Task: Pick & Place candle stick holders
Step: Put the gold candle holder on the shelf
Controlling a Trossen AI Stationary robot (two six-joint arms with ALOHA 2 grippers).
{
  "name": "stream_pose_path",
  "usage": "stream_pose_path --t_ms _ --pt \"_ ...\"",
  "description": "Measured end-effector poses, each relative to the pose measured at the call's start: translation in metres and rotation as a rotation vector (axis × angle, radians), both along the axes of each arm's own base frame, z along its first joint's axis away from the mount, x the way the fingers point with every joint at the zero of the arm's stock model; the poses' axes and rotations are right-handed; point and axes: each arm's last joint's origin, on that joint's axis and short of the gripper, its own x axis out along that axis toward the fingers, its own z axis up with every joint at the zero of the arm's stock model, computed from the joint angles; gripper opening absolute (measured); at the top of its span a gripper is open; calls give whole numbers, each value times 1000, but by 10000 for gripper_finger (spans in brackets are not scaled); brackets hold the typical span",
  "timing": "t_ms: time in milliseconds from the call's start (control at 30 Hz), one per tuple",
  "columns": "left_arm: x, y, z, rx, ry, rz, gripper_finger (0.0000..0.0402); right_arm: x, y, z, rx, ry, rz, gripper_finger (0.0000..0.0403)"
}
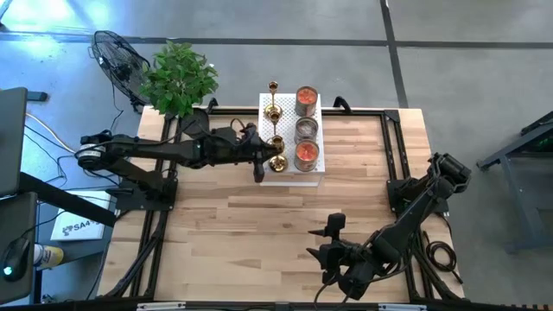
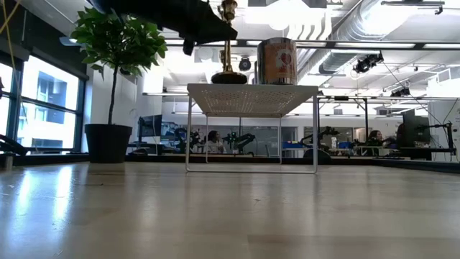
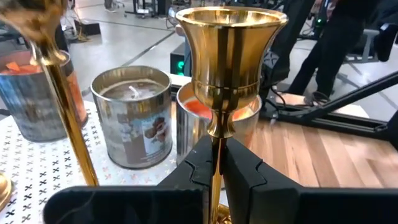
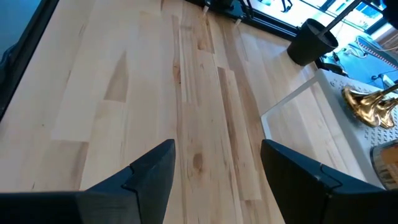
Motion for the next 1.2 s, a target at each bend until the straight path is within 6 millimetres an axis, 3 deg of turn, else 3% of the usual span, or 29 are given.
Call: stream_pose_path --t_ms 733,967,1200 --pt "3 4 -6 8 36 12 10 0 1 -1 18 12 9 232" --pt "2 4 -8 8 54 18 52 0 -1 -14 22 14 6 232" --pt "2 4 -8 8 57 20 60 2 -4 -21 27 16 15 232"
